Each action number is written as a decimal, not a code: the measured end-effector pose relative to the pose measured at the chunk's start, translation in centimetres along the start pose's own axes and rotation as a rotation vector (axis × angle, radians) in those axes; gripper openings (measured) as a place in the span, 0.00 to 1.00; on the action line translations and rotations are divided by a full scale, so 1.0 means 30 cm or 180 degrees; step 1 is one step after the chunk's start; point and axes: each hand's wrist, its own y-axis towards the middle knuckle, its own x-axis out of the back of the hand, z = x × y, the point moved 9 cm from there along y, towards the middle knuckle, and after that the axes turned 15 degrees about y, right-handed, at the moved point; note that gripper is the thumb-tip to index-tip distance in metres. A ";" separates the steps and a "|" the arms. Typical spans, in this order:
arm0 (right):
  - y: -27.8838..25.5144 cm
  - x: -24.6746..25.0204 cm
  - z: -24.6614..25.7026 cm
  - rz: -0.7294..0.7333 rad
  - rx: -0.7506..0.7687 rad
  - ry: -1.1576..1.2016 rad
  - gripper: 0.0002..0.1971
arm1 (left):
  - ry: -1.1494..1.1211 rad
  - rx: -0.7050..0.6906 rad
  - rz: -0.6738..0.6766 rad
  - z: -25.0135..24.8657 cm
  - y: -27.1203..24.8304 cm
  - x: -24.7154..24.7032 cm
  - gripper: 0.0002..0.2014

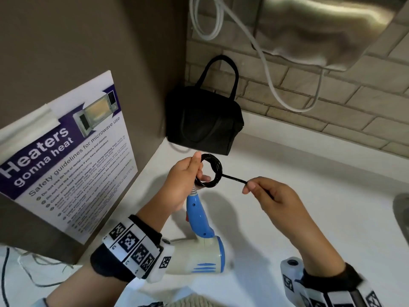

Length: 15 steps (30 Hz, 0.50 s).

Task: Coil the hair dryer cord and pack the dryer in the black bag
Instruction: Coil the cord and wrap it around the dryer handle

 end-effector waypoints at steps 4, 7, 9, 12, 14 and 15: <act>0.000 0.048 0.015 -0.0210 0.0212 -0.0181 0.12 | 0.0081 0.0012 -0.0014 -0.010 -0.012 -0.016 0.21; -0.002 0.062 0.000 -0.0295 0.0350 -0.0362 0.11 | -0.0064 0.0074 0.0165 -0.019 -0.023 -0.036 0.22; 0.001 0.066 -0.033 -0.0338 0.0389 -0.0520 0.11 | 0.0099 -0.0013 0.0213 -0.028 -0.028 -0.042 0.22; -0.002 0.067 -0.083 -0.0362 0.0419 -0.0723 0.11 | 0.0262 -0.0175 0.0191 -0.042 -0.033 -0.046 0.22; -0.011 0.063 -0.095 -0.0341 0.0468 -0.0791 0.11 | 0.0325 -0.0244 0.0130 -0.049 -0.030 -0.038 0.22; -0.014 0.061 -0.100 -0.0345 0.0504 -0.0833 0.11 | 0.0362 -0.0293 0.0101 -0.054 -0.031 -0.034 0.22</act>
